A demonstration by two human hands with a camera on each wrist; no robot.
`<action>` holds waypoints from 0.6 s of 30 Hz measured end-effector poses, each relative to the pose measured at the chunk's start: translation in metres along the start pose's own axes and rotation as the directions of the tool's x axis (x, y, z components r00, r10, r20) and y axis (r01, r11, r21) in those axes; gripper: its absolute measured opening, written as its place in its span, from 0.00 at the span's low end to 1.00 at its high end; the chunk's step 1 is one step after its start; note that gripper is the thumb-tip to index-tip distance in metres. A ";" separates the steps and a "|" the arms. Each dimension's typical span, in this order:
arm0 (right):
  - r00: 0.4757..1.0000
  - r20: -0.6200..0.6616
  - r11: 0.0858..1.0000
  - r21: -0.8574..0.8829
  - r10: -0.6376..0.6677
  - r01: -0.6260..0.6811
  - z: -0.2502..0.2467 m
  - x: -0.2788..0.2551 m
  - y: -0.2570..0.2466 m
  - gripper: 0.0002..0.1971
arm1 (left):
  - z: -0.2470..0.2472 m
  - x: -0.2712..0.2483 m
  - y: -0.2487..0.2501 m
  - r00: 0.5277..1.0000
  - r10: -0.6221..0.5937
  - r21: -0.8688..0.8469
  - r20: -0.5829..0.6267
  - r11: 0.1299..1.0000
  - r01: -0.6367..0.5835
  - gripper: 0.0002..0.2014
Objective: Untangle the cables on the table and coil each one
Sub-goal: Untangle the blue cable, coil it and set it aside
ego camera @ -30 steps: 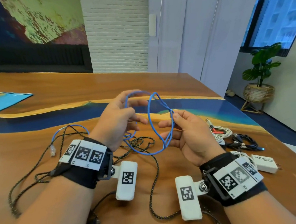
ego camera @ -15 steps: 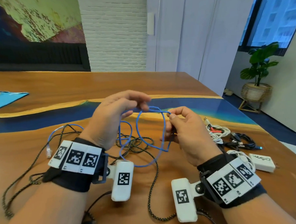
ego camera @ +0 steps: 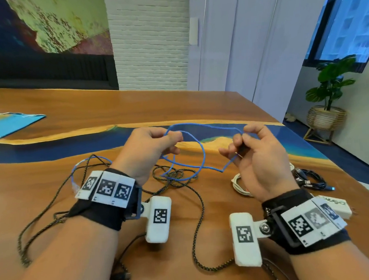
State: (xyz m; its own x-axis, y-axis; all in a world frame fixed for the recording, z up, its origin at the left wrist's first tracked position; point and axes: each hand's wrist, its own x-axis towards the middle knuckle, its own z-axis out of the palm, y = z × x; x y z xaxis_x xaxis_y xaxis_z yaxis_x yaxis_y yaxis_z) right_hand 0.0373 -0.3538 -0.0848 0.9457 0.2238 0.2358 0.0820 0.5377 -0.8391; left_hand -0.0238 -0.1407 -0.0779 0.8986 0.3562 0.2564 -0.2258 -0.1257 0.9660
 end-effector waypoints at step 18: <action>1.000 -0.003 1.000 0.010 -0.003 0.003 0.009 -0.006 -0.011 0.18 | 0.011 -0.013 0.008 0.961 -0.064 0.308 0.270 0.951 -0.023 0.11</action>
State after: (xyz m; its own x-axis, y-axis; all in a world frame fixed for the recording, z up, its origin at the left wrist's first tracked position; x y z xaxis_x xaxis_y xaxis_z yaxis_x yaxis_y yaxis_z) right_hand 0.0281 -0.3538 -0.0728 0.9463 0.2197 0.2370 0.0817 0.5468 -0.8333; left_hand -0.0330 -0.1563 -0.0739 0.9793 0.1003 0.1757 -0.1196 -0.4132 0.9027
